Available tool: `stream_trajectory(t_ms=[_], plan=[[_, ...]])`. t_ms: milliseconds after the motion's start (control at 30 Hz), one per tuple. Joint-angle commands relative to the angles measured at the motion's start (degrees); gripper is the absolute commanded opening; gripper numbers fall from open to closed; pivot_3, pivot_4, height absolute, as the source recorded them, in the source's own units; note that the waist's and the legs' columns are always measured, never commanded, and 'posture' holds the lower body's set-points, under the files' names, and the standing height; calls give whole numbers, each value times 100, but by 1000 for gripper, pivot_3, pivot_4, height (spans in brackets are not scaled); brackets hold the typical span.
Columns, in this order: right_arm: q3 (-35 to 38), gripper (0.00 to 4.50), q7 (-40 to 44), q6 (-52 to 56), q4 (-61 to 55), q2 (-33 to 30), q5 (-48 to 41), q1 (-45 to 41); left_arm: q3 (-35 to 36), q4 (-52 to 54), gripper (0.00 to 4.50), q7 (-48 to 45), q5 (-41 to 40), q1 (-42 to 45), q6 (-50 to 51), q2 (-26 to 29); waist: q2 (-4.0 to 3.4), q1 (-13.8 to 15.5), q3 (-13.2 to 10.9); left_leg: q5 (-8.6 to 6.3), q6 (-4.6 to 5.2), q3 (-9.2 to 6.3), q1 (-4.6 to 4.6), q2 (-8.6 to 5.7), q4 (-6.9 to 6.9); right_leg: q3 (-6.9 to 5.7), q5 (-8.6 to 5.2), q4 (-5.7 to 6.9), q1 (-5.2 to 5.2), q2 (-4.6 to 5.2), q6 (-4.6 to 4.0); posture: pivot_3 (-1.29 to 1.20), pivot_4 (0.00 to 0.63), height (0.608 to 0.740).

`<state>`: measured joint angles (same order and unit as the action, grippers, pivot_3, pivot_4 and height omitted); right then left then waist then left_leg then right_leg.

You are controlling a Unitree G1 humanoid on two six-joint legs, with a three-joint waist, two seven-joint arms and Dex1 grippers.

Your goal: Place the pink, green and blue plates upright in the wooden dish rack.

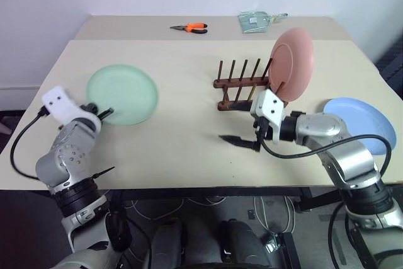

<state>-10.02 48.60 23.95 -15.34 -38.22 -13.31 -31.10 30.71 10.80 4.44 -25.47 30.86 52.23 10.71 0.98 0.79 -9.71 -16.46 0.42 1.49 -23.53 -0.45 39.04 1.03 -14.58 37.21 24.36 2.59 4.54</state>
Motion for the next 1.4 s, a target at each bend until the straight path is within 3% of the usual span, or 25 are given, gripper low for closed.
stream_trajectory(t_ms=[33, 367, 467, 700, 767, 900, 933, 1067, 1167, 1267, 1400], plan=[[-416, 4500, -225, -1096, 199, 98, 952, -423, -600, 649, 29, -152, -327, 467, 94, -142, 1, -14, 0, 0, 0, 1, -1, 0, 0, 0, 0, -1, 2, 0, 0, 0, 150, 740], [-1206, 4500, -1547, -3425, 1806, 439, 3414, -1434, -1018, 1263, 29, -79, -1093, 901, 1111, -335, 1, -159, -1, 18, -26, 15, 0, 1, -9, -1, 0, 7, 15, -7, 1, 0, 150, 740], [-1196, 3725, -1690, -3744, 2003, 431, 3657, -1426, -954, 1375, 0, 14, -1266, 909, 1290, -415, 2, -139, -1, 19, -28, 16, 0, 0, -7, -1, 0, 4, 12, -7, 1, 0, 150, 740], [-1120, 278, -1803, -4130, 2175, 382, 3974, -1306, -890, 1390, 0, 84, -1404, 928, 1400, -428, 2, -154, -2, 19, -29, 16, 0, 0, -4, -1, 0, 5, 10, -8, 2, 0, 150, 740], [-1092, 37, -1802, -4189, 2203, 372, 4023, -1281, -708, 1352, 0, 101, -1519, 978, 1179, -560, 2, -154, -2, 19, -29, 16, 1, 0, -5, -1, 0, 5, 10, -8, 2, 0, 150, 740], [-950, 0, -1908, -4311, 2262, 277, 4050, -1284, 50, 1056, 1493, 532, -1476, 1469, 26, -744, 11, -132, -7, 20, -29, 15, 1, 0, -2, -3, 0, 5, 9, -8, 2, 0, 150, 740], [-853, 0, -1911, -4321, 2270, 252, 3962, -1303, 129, 920, 1902, 581, -1272, 1517, -268, -592, 11, -140, -7, 20, -29, 16, 0, 0, -1, -3, 0, 5, 9, -8, 2, 0, 150, 740], [-168, 0, -1435, -3831, 2015, 352, 2696, -1262, -489, 507, 1902, -18, -236, 1065, -1091, 556, 7, -196, -8, 22, -34, 22, 8, 1, -16, 3, 0, 4, 10, -15, 2, 0, 150, 740], [392, 0, -1031, -2936, 1654, 562, 1507, -1239, -982, 350, 1902, -577, -33, 641, -1401, 961, 7, -151, -8, 24, -36, 22, 11, 6, -23, 1, 0, 4, 10, -16, 1, 0, 150, 740], [1291, 0, -1034, -1143, 1210, 932, -202, -1390, -1832, 586, 1902, -1576, 123, -56, -1627, 1296, 8, -125, -8, 13, -17, 18, 8, 6, -13, -6, 0, 1, 1, -6, 1, 0, 150, 740], [2295, 0, -1734, 1273, 907, 1244, -2001, -1679, -2879, 1139, 1902, -2757, 135, -920, -1945, 1598, 6, -139, -8, -1, 5, 18, 6, 4, -13, -8, 0, 0, 1, 13, -1, 0, 150, 740]])
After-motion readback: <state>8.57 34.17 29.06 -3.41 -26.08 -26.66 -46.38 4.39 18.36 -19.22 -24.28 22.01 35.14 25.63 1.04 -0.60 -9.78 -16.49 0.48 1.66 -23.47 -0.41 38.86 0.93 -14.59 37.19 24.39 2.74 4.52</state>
